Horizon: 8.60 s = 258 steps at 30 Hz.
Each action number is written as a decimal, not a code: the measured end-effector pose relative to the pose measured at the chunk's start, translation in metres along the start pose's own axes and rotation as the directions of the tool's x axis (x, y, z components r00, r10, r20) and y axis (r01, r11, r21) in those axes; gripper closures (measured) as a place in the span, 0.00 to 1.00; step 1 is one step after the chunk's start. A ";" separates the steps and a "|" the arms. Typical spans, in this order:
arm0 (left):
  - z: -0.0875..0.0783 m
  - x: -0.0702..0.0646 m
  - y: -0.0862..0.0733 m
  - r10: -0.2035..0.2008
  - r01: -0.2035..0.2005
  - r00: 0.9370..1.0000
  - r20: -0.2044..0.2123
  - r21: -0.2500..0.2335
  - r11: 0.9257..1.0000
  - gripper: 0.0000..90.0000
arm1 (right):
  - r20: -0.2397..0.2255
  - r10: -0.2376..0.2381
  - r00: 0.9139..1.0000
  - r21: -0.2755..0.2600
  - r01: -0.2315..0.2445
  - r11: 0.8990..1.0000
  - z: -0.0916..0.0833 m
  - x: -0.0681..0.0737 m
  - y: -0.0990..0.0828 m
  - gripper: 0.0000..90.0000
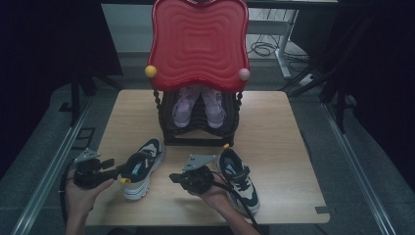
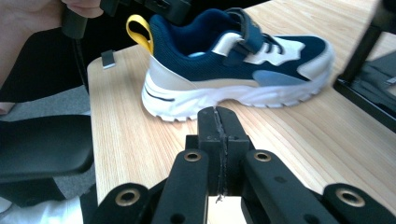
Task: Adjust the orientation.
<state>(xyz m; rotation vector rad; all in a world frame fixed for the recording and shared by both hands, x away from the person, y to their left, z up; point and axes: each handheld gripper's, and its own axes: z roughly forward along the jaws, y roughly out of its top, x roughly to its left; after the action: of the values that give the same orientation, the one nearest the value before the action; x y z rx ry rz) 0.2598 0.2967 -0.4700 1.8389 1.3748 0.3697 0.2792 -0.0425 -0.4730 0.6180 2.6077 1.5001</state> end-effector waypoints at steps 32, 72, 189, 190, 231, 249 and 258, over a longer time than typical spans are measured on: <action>-0.014 0.000 -0.001 -0.008 0.009 1.000 0.027 -0.042 0.999 0.45 | 0.198 0.087 0.976 -0.058 -0.077 0.995 -0.139 -0.041 -0.056 0.99; -0.015 0.000 -0.001 -0.006 0.008 0.999 0.040 -0.050 0.999 0.45 | 0.346 0.228 0.910 -0.003 -0.242 0.970 -0.198 -0.060 -0.145 0.99; -0.016 0.002 -0.001 -0.009 0.010 0.999 0.037 -0.049 0.999 0.45 | 0.251 0.123 0.960 -0.131 -0.092 0.987 -0.120 -0.020 -0.074 0.99; -0.016 0.002 -0.001 -0.009 0.010 0.999 0.037 -0.048 0.999 0.45 | 0.262 0.139 0.955 -0.147 -0.103 0.984 -0.130 -0.024 -0.075 0.99; -0.012 0.000 -0.001 -0.001 0.003 0.999 0.041 -0.035 0.999 0.44 | 0.385 0.313 0.868 -0.228 -0.239 0.944 -0.179 -0.112 -0.097 0.99; -0.011 0.000 -0.002 0.000 0.001 0.999 0.041 -0.031 1.000 0.44 | 0.308 0.289 0.906 -0.157 -0.251 0.955 -0.145 -0.142 -0.093 0.99; -0.010 -0.001 -0.001 0.000 0.001 0.999 0.042 -0.029 1.000 0.44 | 0.266 0.248 0.931 -0.135 -0.219 0.966 -0.143 -0.138 -0.095 0.99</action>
<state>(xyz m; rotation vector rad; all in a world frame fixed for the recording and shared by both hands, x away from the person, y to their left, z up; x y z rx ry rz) 0.2518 0.3003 -0.4642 1.8127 1.3344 0.3475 0.3400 -0.2529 -0.4973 1.0769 2.2923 1.4668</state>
